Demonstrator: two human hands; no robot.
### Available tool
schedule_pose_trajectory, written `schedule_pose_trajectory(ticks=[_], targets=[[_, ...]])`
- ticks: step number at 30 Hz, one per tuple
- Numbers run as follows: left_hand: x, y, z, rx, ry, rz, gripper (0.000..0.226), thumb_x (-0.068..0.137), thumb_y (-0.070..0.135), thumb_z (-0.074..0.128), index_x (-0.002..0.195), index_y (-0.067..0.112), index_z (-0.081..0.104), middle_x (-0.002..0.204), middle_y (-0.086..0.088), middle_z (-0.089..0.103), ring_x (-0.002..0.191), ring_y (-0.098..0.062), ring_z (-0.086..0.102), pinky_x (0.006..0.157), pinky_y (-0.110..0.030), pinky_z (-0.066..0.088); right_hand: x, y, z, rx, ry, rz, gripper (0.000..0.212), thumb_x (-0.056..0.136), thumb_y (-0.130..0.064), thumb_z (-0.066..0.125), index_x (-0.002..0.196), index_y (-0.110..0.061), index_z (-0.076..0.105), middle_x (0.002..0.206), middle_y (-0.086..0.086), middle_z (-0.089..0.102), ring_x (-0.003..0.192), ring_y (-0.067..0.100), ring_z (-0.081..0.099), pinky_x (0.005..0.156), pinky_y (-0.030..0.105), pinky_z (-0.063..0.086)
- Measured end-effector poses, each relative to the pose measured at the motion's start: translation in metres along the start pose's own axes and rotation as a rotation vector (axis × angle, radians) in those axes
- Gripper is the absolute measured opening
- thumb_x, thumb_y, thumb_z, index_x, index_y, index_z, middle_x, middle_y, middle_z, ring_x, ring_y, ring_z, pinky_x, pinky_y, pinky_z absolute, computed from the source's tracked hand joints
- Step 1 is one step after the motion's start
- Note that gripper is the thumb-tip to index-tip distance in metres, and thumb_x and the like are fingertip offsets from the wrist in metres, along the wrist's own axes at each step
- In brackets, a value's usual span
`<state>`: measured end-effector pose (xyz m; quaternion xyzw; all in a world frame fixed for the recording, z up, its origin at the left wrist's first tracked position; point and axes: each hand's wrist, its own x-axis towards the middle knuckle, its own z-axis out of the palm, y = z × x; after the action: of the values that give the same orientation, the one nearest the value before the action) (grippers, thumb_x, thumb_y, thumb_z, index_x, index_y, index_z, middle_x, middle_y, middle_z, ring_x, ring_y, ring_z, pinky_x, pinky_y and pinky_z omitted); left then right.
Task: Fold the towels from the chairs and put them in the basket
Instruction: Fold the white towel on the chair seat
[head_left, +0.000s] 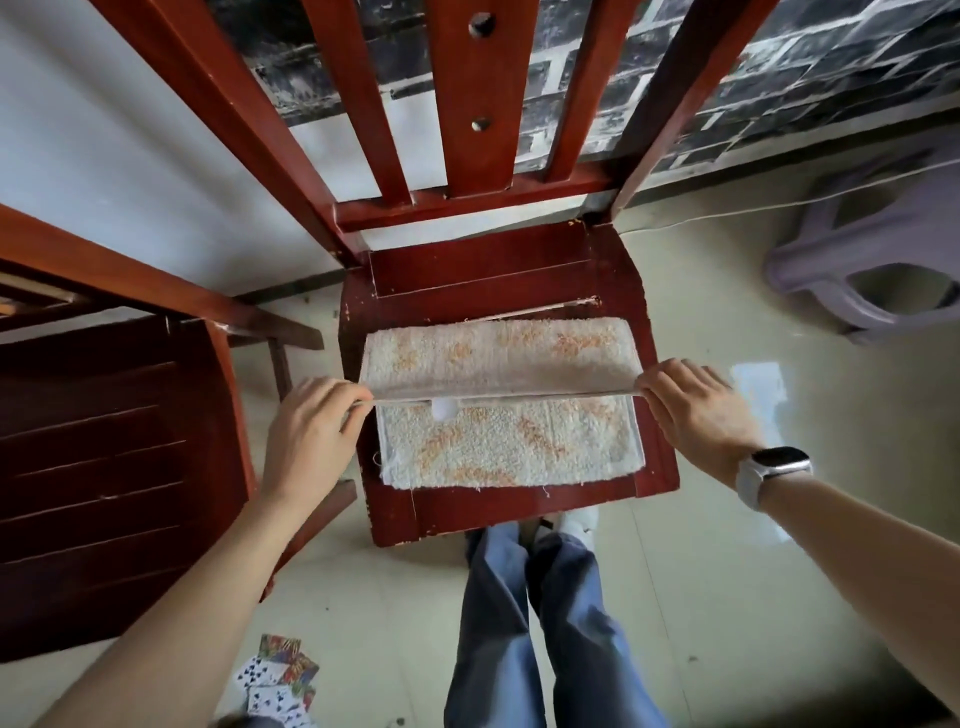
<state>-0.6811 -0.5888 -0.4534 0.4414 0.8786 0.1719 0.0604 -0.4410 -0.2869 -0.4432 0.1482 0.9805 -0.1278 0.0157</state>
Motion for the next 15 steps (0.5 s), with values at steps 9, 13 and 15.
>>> schedule_pose_trajectory(ticks=[9,13,15], targets=[[-0.068,0.016,0.029,0.058,-0.128,0.065,0.010,0.078,0.003,0.067,0.070,0.008,0.063,0.076,-0.005,0.065,0.070,-0.026,0.060,0.059,-0.036,0.045,-0.061,-0.008,0.041,-0.054,-0.031,-0.043,0.019,0.066,0.005,0.073,0.080,-0.005,0.065,0.079,0.011,0.064,0.064,0.030,0.061,0.062,0.035,0.045],[-0.088,0.017,0.032,0.066,-0.149,0.068,0.020,0.084,0.012,0.049,0.070,0.009,0.062,0.077,-0.004,0.064,0.071,-0.026,0.060,0.060,-0.035,0.043,-0.073,-0.009,0.049,-0.102,0.002,-0.040,0.013,0.069,0.000,0.065,0.079,-0.008,0.065,0.080,0.007,0.064,0.066,0.029,0.061,0.063,0.035,0.043],[-0.092,0.018,0.036,0.080,-0.177,0.045,0.021,0.084,0.013,0.047,0.070,0.009,0.062,0.078,-0.005,0.064,0.072,-0.026,0.060,0.062,-0.035,0.043,-0.077,-0.011,0.053,-0.136,0.000,-0.054,0.014,0.069,0.001,0.067,0.077,-0.009,0.064,0.078,0.006,0.064,0.065,0.028,0.060,0.063,0.036,0.040]])
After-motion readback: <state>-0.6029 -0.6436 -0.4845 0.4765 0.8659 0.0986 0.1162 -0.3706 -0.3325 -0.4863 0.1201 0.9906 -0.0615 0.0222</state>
